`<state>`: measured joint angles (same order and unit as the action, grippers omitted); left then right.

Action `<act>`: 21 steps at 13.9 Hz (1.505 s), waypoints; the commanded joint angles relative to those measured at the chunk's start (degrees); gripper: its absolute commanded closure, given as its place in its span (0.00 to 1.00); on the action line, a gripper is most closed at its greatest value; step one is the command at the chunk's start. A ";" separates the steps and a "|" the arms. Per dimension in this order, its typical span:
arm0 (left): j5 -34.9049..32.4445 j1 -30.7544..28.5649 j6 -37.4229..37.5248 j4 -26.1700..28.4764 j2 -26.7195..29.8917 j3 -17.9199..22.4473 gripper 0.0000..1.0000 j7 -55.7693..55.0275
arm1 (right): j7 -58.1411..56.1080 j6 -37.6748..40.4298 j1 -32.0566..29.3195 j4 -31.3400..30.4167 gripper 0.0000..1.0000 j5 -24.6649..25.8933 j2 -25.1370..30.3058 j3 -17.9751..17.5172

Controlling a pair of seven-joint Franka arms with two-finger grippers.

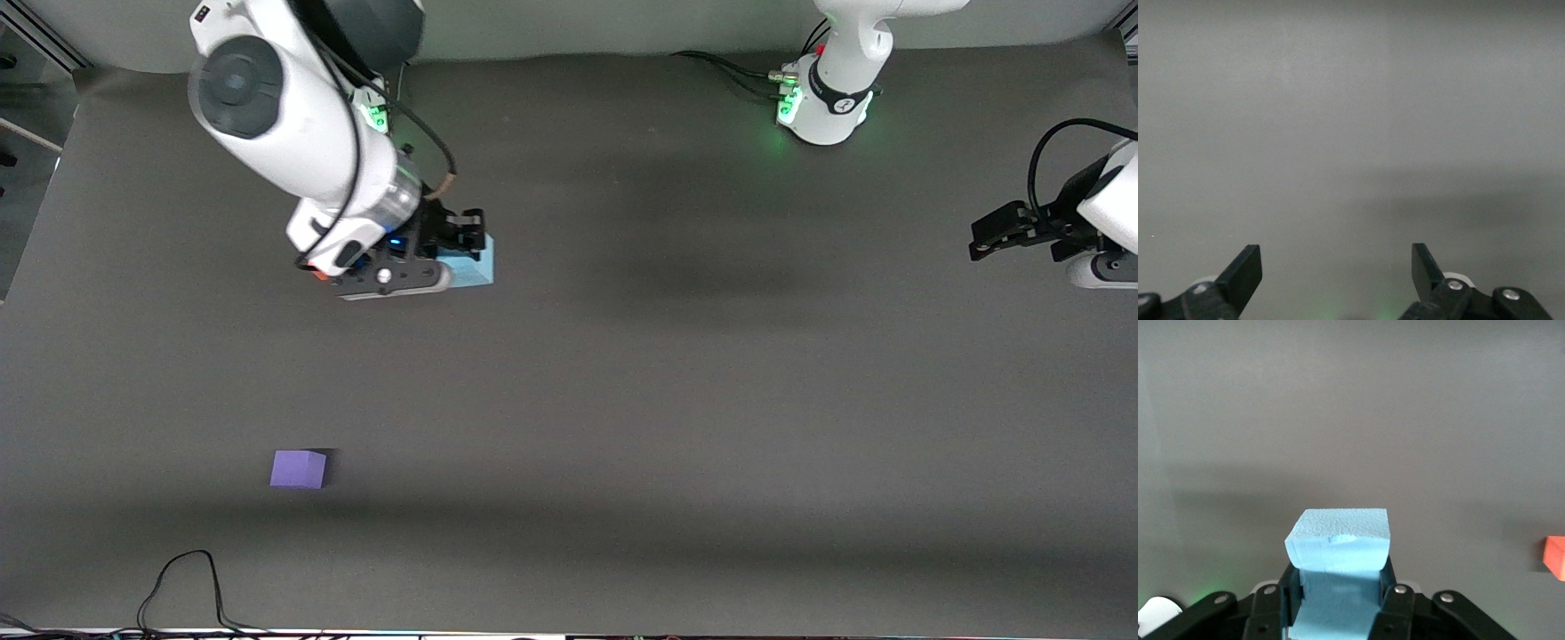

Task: Place blue block between orange and purple blocks
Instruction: 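Carry the blue block with the right gripper toward the orange block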

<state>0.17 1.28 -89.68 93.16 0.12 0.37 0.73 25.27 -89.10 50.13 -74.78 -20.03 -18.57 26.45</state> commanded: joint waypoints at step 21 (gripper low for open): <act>-1.05 -0.32 -0.41 -0.17 0.24 -0.46 0.00 0.24 | -44.95 -36.47 1.02 -44.64 0.66 -1.12 -0.49 26.37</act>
<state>-0.42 1.27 -89.77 93.16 0.11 0.27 0.73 -18.13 -120.49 49.92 -115.87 -17.95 -18.52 52.48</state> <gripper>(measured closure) 0.000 0.520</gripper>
